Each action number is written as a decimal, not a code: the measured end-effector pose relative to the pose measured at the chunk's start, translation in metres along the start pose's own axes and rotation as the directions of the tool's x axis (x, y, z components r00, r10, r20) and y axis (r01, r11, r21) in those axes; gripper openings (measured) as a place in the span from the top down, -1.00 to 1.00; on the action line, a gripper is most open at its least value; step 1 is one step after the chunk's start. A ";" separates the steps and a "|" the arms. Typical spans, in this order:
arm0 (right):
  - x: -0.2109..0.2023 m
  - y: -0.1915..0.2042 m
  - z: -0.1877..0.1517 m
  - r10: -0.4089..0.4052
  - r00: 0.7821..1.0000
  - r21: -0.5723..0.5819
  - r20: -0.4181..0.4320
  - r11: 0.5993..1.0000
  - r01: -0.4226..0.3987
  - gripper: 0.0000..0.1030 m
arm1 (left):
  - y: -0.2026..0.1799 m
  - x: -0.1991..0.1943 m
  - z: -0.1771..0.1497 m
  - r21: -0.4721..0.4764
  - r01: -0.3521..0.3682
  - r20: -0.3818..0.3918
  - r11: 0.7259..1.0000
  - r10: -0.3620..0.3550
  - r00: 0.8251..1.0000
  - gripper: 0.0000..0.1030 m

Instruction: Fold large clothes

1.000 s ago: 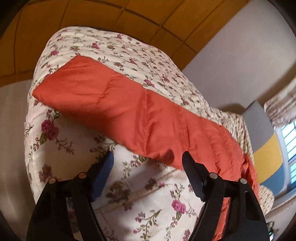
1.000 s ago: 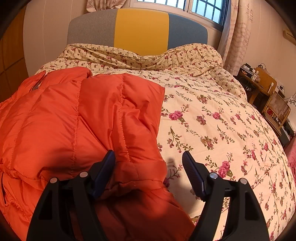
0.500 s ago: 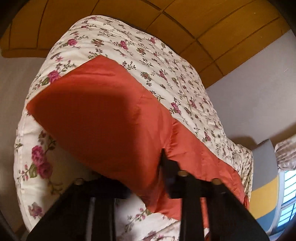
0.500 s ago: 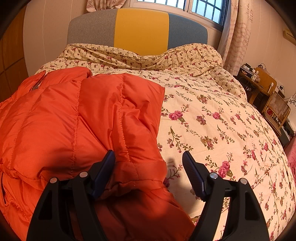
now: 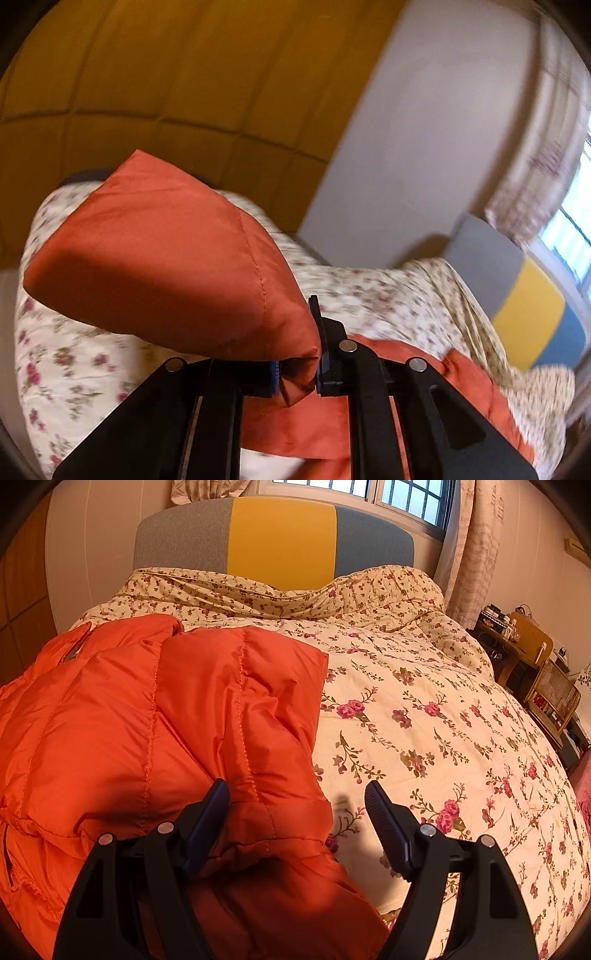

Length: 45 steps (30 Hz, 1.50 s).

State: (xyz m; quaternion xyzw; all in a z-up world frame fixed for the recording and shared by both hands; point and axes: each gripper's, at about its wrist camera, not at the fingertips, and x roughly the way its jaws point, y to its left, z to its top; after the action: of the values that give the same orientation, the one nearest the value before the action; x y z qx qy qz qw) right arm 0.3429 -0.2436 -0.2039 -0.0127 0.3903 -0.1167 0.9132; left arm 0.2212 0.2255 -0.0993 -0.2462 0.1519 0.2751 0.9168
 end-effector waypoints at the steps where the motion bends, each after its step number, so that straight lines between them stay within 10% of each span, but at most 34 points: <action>1: 0.000 0.000 0.000 0.000 1.000 0.000 0.000 1.000 0.000 -0.47 | -0.014 -0.002 -0.003 0.037 0.025 0.003 0.999 -0.025 1.000 0.75; 16: 0.000 -0.001 0.000 0.004 1.000 0.006 -0.004 1.000 -0.004 -0.50 | -0.181 -0.010 -0.079 0.453 0.322 -0.121 0.831 -0.301 0.946 0.75; 32: 0.001 -0.002 0.001 0.007 1.000 0.011 -0.008 1.000 -0.007 -0.52 | -0.283 -0.008 -0.202 0.705 0.500 -0.398 0.502 -0.303 0.866 0.74; 34: 0.001 -0.002 0.001 0.008 1.000 0.011 -0.009 1.000 -0.008 -0.52 | -0.285 -0.002 -0.211 0.711 0.517 -0.435 0.477 -0.280 0.856 0.55; 36: 0.001 -0.002 0.002 0.008 1.000 0.011 -0.009 1.000 -0.008 -0.53 | -0.286 -0.001 -0.217 0.704 0.551 -0.471 0.449 -0.286 0.835 -0.47; 37: 0.001 -0.003 0.001 0.009 1.000 0.012 -0.010 1.000 -0.009 -0.53 | -0.285 -0.006 -0.219 0.709 0.552 -0.462 0.439 -0.302 0.834 -0.64; 45: 0.003 -0.005 -0.001 0.019 1.000 0.024 -0.017 1.000 -0.019 -0.56 | -0.270 -0.042 -0.198 0.702 0.586 -0.408 0.405 -0.445 0.797 -0.66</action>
State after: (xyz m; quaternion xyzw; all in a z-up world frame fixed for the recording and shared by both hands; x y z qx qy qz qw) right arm 0.3430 -0.2489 -0.2058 0.0030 0.3966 -0.1129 0.9110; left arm 0.3154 -0.0945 -0.1473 0.1385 0.2462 -0.1412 0.9488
